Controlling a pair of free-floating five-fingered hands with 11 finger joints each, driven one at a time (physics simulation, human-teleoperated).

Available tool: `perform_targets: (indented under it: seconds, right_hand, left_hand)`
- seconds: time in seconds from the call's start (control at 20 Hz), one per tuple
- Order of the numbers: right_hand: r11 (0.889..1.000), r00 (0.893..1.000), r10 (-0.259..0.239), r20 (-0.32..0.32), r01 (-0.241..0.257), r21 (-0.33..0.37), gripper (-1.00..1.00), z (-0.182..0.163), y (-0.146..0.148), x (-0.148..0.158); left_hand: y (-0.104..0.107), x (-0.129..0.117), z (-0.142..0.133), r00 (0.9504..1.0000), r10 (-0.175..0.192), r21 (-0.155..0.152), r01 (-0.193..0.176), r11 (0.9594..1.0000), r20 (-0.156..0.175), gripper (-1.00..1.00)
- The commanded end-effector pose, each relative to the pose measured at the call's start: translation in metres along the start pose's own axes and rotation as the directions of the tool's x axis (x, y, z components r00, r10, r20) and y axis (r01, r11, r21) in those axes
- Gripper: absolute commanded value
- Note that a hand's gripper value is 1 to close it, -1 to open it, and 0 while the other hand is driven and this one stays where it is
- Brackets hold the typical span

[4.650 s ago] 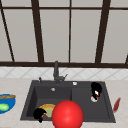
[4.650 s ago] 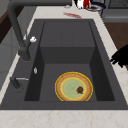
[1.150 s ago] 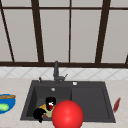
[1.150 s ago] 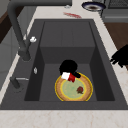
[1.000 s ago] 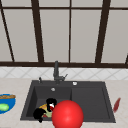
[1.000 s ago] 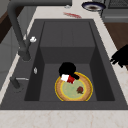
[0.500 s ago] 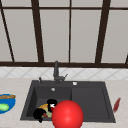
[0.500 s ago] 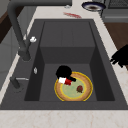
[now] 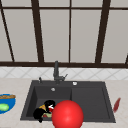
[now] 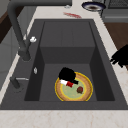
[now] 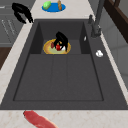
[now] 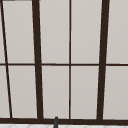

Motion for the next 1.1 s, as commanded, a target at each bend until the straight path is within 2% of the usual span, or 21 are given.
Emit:
perform_targets:
  seconds: [0.0,0.05,0.55,0.65,0.7,0.85,1.05]
  right_hand:
    - [1.000,1.000,0.009,0.009,-0.009,0.004,-1.00,-0.002,0.001,0.002]
    - [1.000,1.000,0.016,-0.007,-0.016,0.015,-1.00,-0.001,0.002,0.002]
    - [0.999,1.000,0.015,0.009,-0.015,0.037,-1.00,0.003,-0.015,-0.007]
    - [0.994,0.998,0.066,0.014,-0.067,0.091,-1.00,-0.002,-0.020,-0.005]
    - [0.999,1.000,0.025,0.004,-0.025,0.038,-1.00,0.001,-0.016,-0.007]
    - [0.998,0.999,0.043,0.011,-0.043,0.047,-1.00,-0.001,-0.019,-0.007]
    - [0.999,0.999,0.030,0.020,-0.031,0.030,-1.00,0.003,-0.032,-0.016]
  left_hand:
    - [0.000,0.000,0.000,1.0000,0.000,0.000,0.000,1.0000,0.000,0.00]
    - [0.000,0.000,0.000,1.0000,0.000,0.000,0.000,1.0000,0.000,0.00]
    - [0.000,0.000,0.000,1.0000,0.000,0.000,0.000,1.0000,0.000,0.00]
    - [0.000,0.000,0.000,1.0000,0.000,0.000,0.000,1.0000,0.000,0.00]
    - [0.000,0.000,0.000,1.0000,0.000,0.000,0.000,1.0000,0.000,0.00]
    - [0.000,0.000,0.000,1.0000,0.000,0.000,0.000,1.0000,0.000,0.00]
    - [0.000,0.000,0.000,1.0000,0.000,0.000,0.000,1.0000,0.000,0.00]
